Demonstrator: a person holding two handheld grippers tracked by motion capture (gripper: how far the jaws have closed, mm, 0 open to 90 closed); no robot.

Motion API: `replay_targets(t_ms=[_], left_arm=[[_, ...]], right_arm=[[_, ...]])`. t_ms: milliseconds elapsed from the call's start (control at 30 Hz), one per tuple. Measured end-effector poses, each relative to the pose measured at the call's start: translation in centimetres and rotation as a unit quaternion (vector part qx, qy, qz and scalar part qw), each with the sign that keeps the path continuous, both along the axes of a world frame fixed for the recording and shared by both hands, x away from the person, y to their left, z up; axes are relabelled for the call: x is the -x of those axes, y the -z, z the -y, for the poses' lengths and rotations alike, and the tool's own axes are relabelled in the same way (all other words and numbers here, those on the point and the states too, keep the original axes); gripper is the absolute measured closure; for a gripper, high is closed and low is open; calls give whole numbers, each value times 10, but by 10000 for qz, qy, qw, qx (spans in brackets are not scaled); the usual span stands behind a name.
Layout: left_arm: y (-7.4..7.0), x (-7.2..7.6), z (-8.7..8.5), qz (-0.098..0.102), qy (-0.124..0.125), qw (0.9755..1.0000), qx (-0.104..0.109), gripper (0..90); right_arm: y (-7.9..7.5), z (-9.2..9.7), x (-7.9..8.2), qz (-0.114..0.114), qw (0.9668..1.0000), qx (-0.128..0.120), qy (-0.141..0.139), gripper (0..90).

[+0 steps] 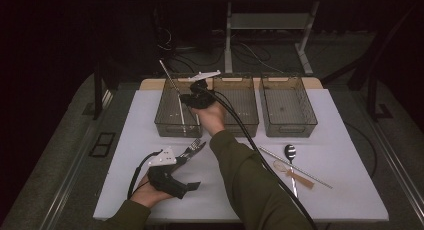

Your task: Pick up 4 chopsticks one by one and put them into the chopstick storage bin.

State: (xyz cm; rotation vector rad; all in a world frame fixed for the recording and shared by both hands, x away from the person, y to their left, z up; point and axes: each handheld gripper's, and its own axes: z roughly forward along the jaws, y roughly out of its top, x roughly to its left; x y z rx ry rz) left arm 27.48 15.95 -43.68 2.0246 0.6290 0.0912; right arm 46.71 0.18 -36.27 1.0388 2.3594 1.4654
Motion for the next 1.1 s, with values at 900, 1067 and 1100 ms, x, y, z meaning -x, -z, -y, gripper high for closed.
replay_targets(t_ms=[900, 1067, 1100], left_arm=[[0, 0, 1, 16, 19, 10000, -33, 0], [0, 0, 1, 20, 10, 10000, -59, 0], [0, 0, 1, 26, 7, 10000, -57, 0]], right_arm=[[2, 9, 10, -145, 9977, 647, 157, 639], [-6, 25, 18, -196, 9981, 587, -33, 547], [-7, 29, 19, -191, 9980, 590, -84, 530]])
